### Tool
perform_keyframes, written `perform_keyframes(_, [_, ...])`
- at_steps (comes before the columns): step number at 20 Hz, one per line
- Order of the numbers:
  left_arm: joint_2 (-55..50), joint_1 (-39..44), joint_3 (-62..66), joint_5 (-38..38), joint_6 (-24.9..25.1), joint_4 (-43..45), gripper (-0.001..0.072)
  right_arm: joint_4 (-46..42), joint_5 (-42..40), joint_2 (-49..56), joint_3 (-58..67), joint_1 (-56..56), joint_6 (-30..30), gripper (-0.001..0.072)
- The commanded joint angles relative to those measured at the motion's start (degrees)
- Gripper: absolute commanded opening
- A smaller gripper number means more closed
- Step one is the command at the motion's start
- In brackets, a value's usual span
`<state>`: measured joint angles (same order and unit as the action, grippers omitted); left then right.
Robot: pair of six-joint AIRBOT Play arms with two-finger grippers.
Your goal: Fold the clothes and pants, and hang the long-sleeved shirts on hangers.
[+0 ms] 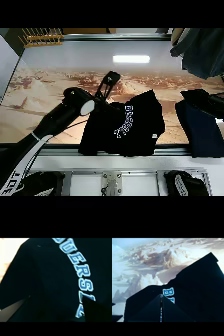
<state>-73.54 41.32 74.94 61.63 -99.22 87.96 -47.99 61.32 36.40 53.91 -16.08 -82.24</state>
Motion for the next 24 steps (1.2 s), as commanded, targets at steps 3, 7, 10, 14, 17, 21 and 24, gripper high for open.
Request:
perform_keyframes(3, [-1.92, -17.73, 1.07, -2.75, -0.26, -1.53, 0.0720, 0.07, 1.27, 0.07, 0.04, 0.02, -0.02, 0.0013])
perform_keyframes(7, [-11.17, -30.36, 1.01, -0.50, 5.57, -16.68, 0.0720, 0.04, 1.29, 0.09, 0.02, 0.04, -0.02, 0.0013])
perform_keyframes(10, [-19.98, -33.53, 1.01, 3.04, 14.38, -32.26, 0.0720, 0.02, 1.27, 0.24, -0.07, 0.04, -0.02, 0.0013])
perform_keyframes(14, [-27.89, -30.75, 1.01, 4.55, 18.08, -36.98, 0.0720, 0.02, 1.29, 2.12, -0.07, 0.02, -0.04, 0.0014])
perform_keyframes(17, [-29.77, -29.07, 1.01, 3.26, 18.03, -37.03, 0.0446, -1.84, 1.31, 5.46, -0.07, -0.02, -0.09, 0.0020])
perform_keyframes(21, [-28.11, -30.88, 2.05, 1.22, 18.18, -36.46, 0.0006, -9.49, 4.20, 15.15, -0.09, -1.01, -0.66, 0.0047])
perform_keyframes(24, [-26.34, -33.55, 4.46, 2.91, 18.91, -36.48, 0.0006, -12.46, 3.43, 27.19, -0.09, -3.45, 0.04, 0.0613])
